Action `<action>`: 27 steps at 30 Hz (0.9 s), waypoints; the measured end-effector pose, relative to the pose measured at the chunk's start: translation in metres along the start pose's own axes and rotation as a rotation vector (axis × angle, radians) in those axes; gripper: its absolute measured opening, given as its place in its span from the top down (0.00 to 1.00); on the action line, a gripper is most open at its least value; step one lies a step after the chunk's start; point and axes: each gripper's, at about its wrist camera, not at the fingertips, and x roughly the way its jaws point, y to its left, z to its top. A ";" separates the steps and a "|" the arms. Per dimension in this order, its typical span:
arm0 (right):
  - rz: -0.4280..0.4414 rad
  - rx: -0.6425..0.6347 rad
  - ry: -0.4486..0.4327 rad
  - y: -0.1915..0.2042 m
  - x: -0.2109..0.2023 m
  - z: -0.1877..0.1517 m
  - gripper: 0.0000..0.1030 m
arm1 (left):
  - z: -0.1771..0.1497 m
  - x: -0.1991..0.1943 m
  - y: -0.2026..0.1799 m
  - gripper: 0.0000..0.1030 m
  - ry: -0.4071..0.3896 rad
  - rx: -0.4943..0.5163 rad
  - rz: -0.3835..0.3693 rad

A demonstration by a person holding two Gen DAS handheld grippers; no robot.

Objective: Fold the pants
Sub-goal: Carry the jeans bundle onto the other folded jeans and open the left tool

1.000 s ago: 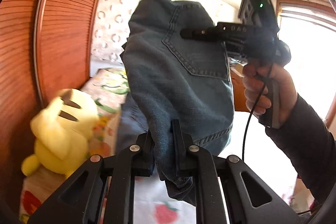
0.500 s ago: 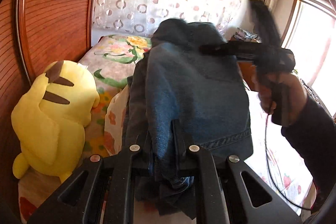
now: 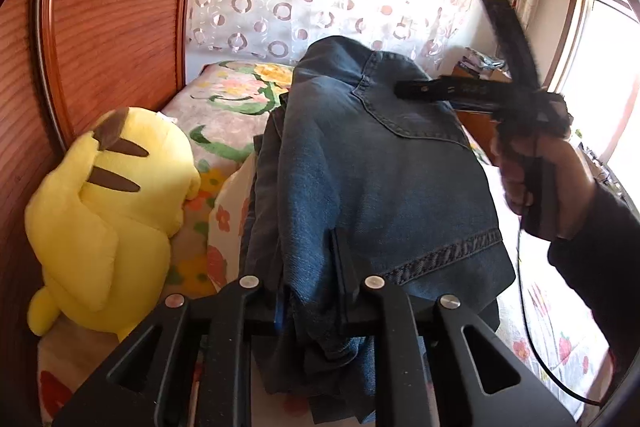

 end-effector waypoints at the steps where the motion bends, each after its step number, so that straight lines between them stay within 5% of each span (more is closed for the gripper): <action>1: 0.005 0.011 -0.004 0.001 -0.006 -0.002 0.35 | 0.000 -0.001 -0.001 0.77 -0.005 0.010 0.016; 9: -0.008 -0.042 -0.087 0.017 -0.100 -0.041 0.35 | 0.003 -0.028 -0.010 0.48 -0.061 0.046 0.081; 13: -0.021 -0.044 -0.112 0.025 -0.147 -0.073 0.35 | 0.003 -0.047 -0.028 0.21 -0.100 0.082 0.088; 17: -0.052 -0.045 -0.132 0.036 -0.193 -0.107 0.35 | 0.002 -0.068 -0.053 0.20 -0.150 0.119 0.116; 27: -0.139 0.023 -0.209 0.055 -0.285 -0.173 0.29 | -0.008 -0.094 -0.115 0.12 -0.184 0.175 0.019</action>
